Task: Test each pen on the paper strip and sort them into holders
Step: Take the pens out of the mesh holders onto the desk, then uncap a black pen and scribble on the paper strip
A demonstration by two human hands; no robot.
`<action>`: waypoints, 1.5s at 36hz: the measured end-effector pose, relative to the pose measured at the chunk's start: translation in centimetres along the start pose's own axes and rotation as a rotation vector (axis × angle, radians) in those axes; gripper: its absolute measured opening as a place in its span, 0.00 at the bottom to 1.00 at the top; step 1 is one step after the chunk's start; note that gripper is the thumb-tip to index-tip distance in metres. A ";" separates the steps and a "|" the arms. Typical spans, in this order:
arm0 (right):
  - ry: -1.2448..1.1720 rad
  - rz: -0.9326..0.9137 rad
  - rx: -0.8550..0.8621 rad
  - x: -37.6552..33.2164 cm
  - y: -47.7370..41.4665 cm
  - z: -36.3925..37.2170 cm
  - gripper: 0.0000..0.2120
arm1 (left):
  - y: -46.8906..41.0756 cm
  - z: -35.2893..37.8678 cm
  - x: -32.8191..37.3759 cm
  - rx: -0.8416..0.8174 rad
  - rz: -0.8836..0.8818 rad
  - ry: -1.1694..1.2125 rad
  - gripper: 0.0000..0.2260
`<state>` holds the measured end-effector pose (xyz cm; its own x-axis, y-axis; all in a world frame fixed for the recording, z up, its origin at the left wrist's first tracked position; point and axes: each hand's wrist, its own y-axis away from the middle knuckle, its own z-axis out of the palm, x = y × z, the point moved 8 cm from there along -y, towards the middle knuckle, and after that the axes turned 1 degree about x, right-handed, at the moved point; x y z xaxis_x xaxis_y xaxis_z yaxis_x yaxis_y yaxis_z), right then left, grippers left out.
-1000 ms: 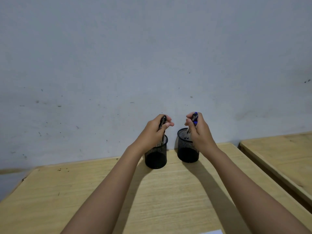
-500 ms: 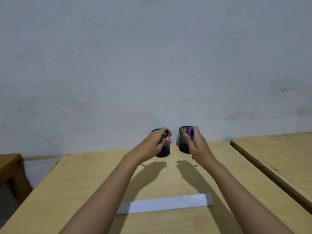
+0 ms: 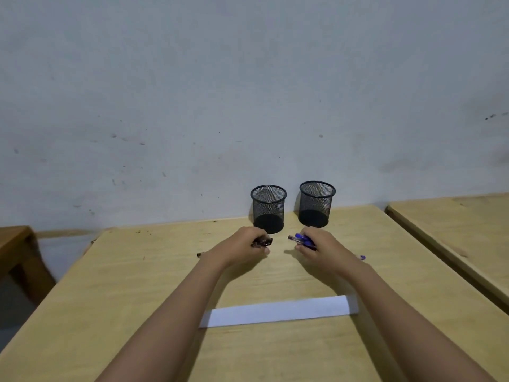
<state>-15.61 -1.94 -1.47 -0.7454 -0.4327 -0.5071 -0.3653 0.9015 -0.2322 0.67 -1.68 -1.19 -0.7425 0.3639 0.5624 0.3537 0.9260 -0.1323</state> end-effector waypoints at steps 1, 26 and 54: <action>-0.007 0.007 -0.002 0.3 -0.4 0.1 0.09 | -0.3 0.1 -0.3 0.000 -0.003 -0.005 0.06; 0.000 -0.095 -0.084 -5.4 -2.9 4.4 0.15 | 7.9 -4.8 -5.4 0.192 -0.113 -0.293 0.24; -0.533 -0.039 0.174 -13.6 -4.7 6.5 0.06 | 16.9 -4.7 -10.9 0.144 -0.443 -0.221 0.31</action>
<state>-0.13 -0.19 1.16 -0.3317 -0.4405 -0.8342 -0.2561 0.8931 -0.3698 17.48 9.53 -5.71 -0.9113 -0.0677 0.4061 -0.0919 0.9950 -0.0403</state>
